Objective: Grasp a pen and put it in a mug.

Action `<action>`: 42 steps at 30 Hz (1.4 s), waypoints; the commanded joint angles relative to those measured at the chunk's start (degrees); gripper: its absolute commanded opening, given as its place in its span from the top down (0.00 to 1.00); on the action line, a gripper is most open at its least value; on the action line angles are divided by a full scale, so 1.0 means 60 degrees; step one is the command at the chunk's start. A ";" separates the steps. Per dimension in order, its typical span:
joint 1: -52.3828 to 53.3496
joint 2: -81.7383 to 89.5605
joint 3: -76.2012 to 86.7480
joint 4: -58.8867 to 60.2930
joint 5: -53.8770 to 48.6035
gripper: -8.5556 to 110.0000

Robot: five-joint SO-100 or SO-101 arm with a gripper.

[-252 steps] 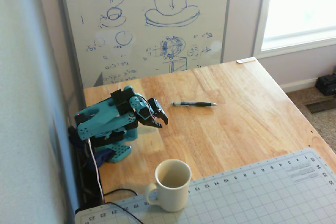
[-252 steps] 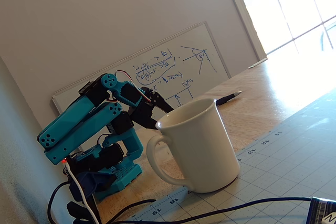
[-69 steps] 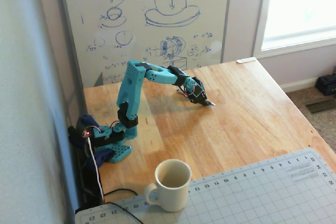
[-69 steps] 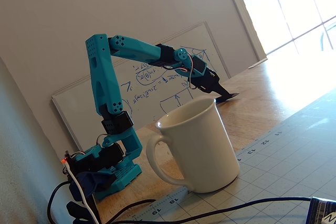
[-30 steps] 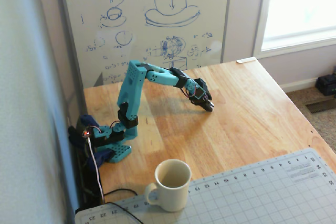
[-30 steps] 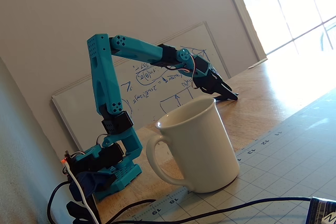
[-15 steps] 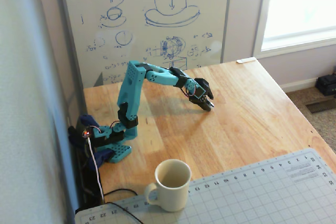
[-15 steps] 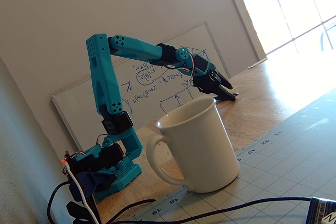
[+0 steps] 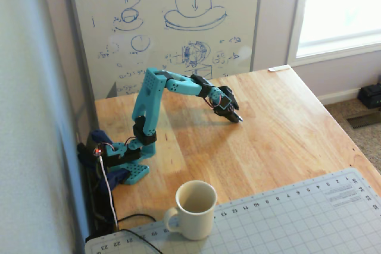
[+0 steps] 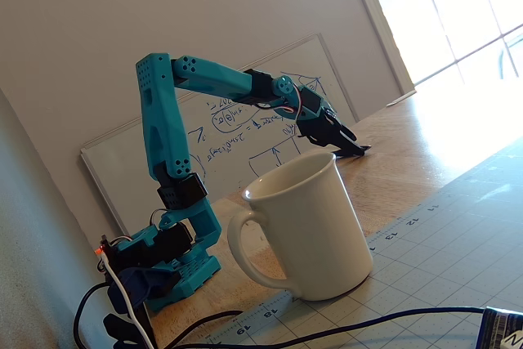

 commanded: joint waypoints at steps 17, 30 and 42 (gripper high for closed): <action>-0.0337 -0.1934 -0.1860 -0.0059 -0.0146 0.79; -0.0322 -0.2007 -0.1802 -0.0059 -0.0146 0.93; -0.0337 -0.1143 -0.1538 0.0088 -0.0146 0.93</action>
